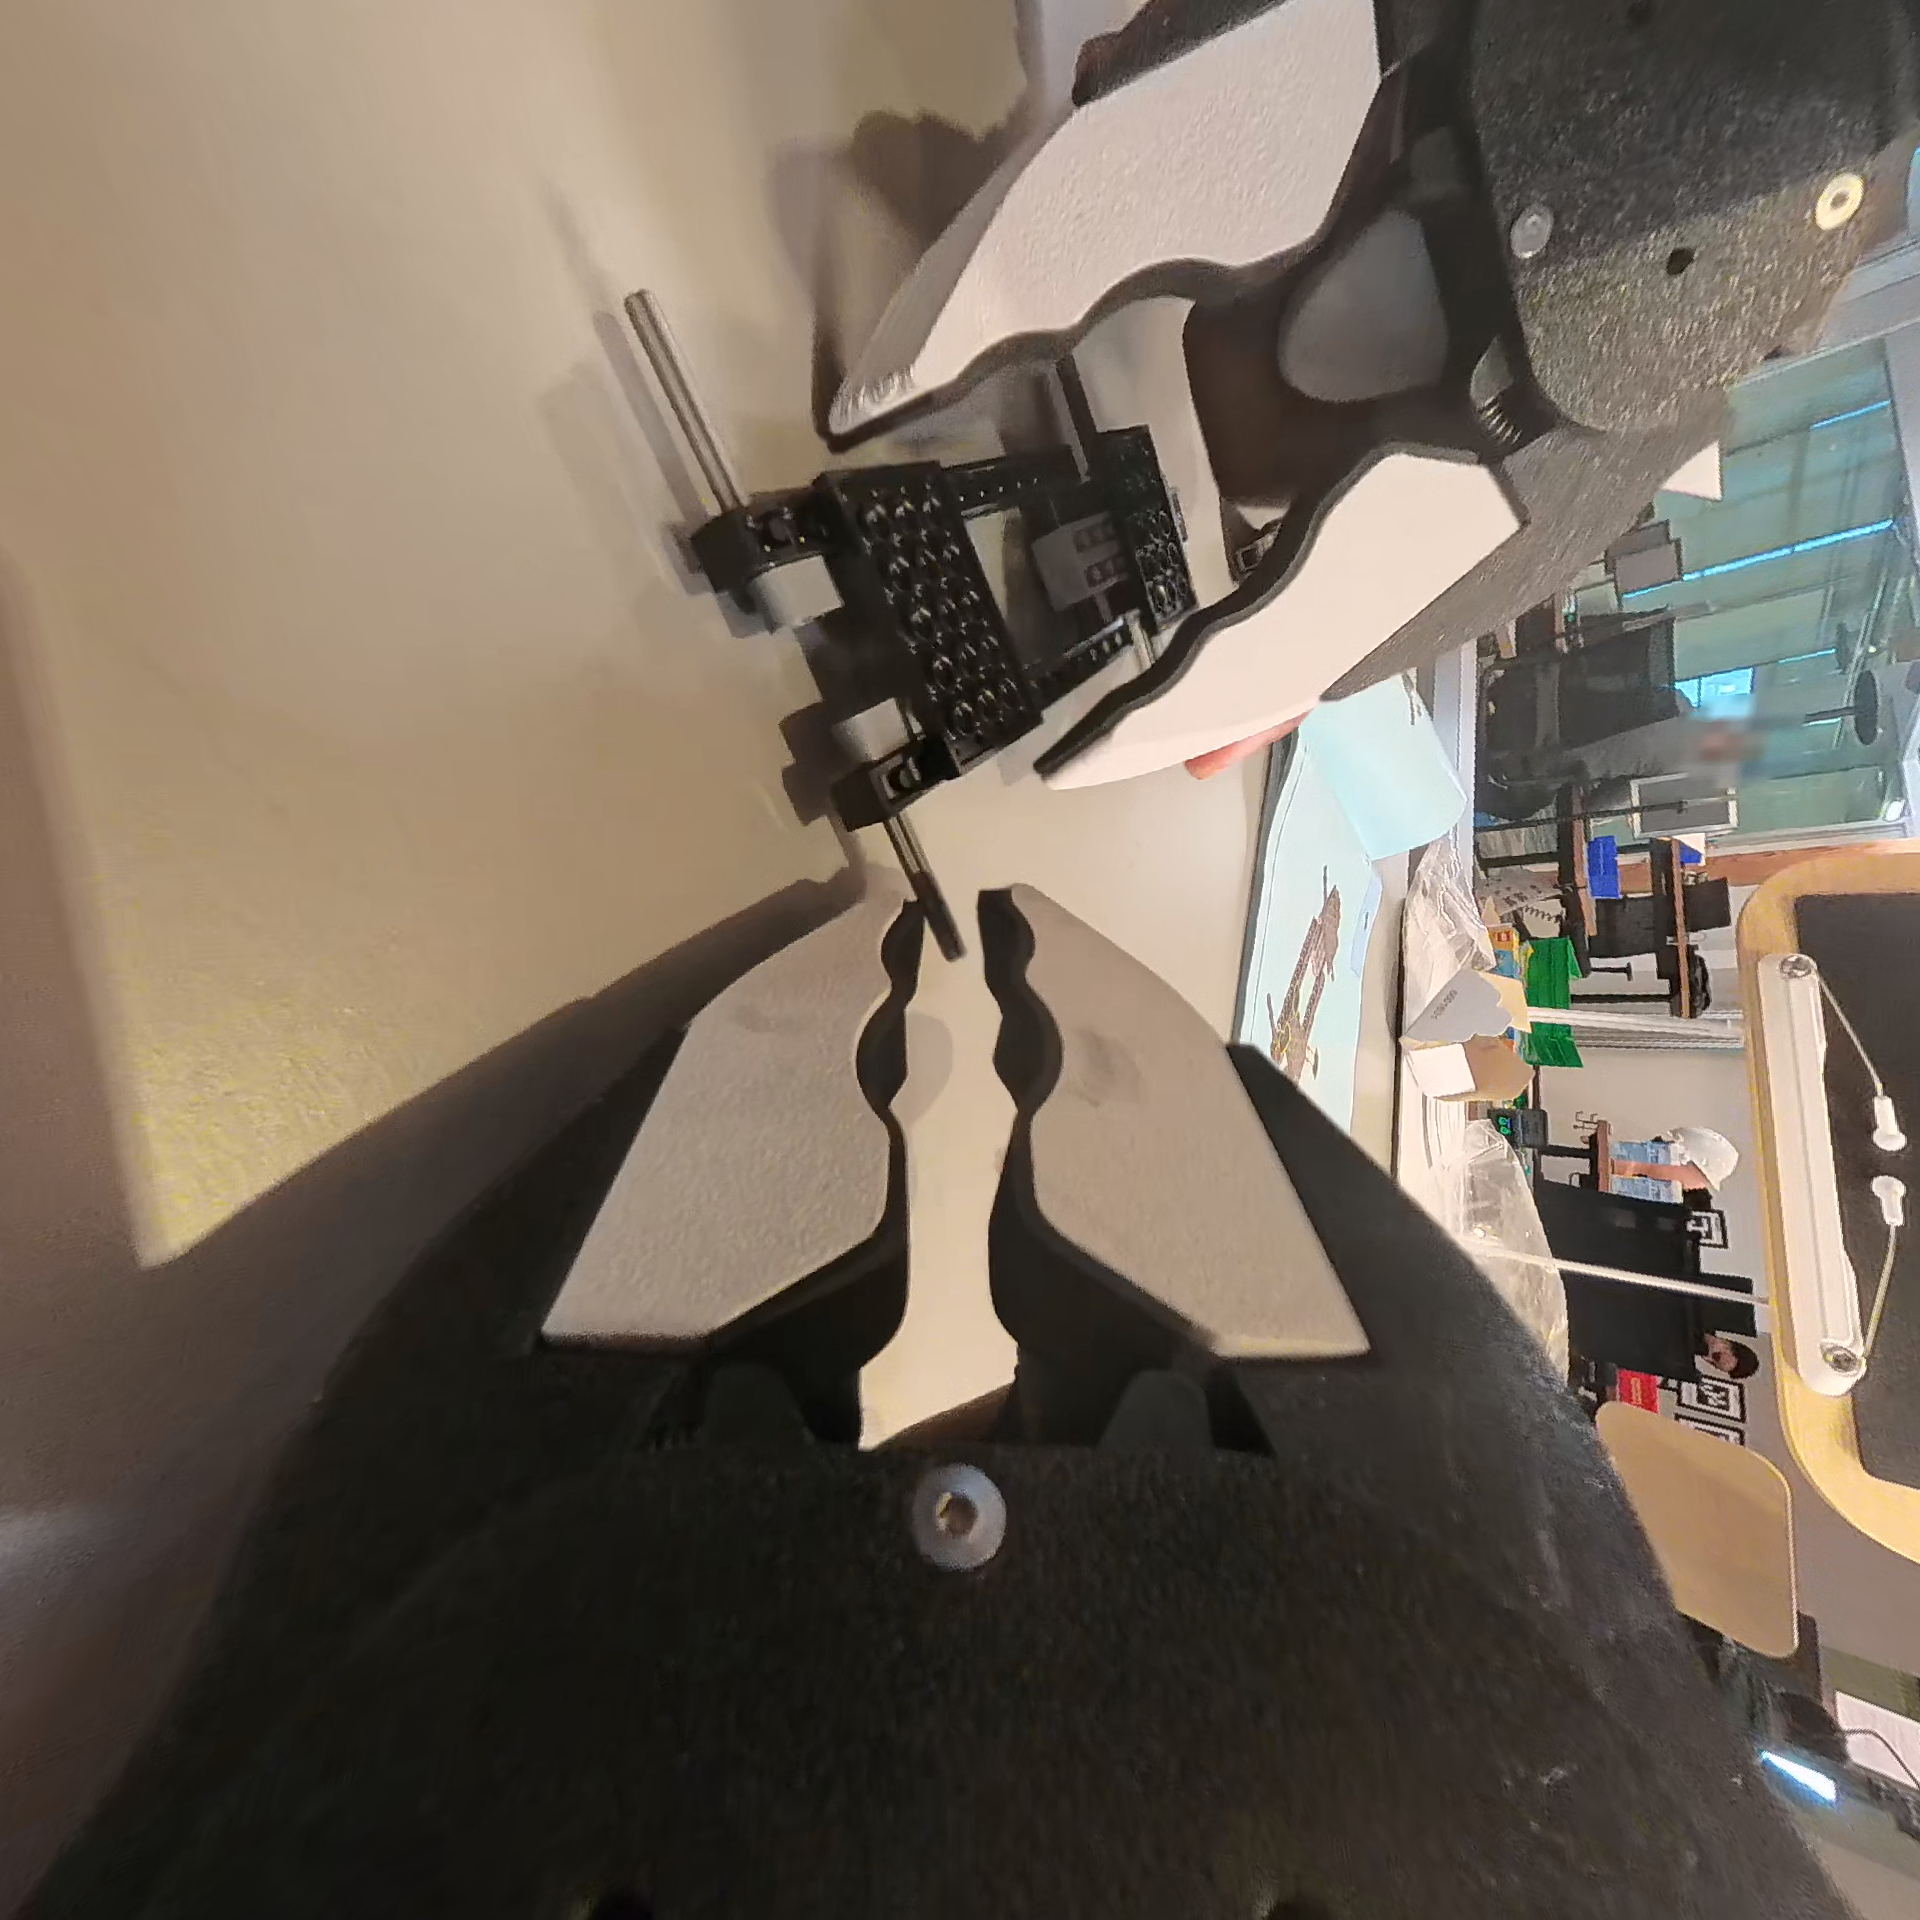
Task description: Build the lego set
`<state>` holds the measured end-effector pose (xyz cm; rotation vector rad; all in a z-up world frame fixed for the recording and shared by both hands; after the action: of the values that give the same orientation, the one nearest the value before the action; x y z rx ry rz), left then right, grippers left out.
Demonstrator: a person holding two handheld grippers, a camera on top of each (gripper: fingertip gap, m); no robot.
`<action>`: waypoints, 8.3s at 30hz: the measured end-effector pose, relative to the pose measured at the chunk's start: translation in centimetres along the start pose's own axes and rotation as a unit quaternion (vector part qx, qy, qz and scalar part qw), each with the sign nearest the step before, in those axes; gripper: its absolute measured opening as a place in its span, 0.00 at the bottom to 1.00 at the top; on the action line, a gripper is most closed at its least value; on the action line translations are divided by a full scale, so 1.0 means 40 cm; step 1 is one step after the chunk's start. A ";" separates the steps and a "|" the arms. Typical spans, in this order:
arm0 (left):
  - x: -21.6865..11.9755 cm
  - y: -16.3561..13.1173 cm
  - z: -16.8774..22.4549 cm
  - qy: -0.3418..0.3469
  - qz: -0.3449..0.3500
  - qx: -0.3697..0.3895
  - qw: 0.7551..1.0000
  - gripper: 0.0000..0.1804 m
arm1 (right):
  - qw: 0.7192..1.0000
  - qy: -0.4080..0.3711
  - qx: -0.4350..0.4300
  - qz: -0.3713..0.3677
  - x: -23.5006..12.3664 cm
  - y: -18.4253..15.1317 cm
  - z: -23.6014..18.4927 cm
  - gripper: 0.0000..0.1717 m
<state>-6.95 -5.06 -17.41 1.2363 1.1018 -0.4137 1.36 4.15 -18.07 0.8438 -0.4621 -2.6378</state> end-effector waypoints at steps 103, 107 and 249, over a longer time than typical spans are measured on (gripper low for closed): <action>-0.091 -0.127 0.038 0.076 0.138 -0.168 0.973 0.29 | 0.996 -0.089 0.029 0.009 -0.104 -0.005 -0.021 0.19; -0.099 -0.127 0.042 0.085 0.150 -0.179 0.969 0.29 | 0.995 -0.100 0.017 0.012 -0.097 0.006 -0.023 0.19; -0.155 0.018 0.036 0.159 0.070 -0.296 0.939 0.28 | 0.883 -0.362 -0.167 -0.246 0.028 0.093 0.050 0.10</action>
<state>-8.63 -7.90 -11.92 0.8449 1.2782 0.2326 0.08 0.77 -15.59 -0.2045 0.0802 -3.3161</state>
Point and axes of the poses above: each gripper's, where its closed fingertips meet, x out along the fingers, y out of its top, z = x × y across the jaws, the point moved 6 cm from there along -x, back along the fingers, and after that the axes turned 2 degrees about -y, right-handed, at the moved point
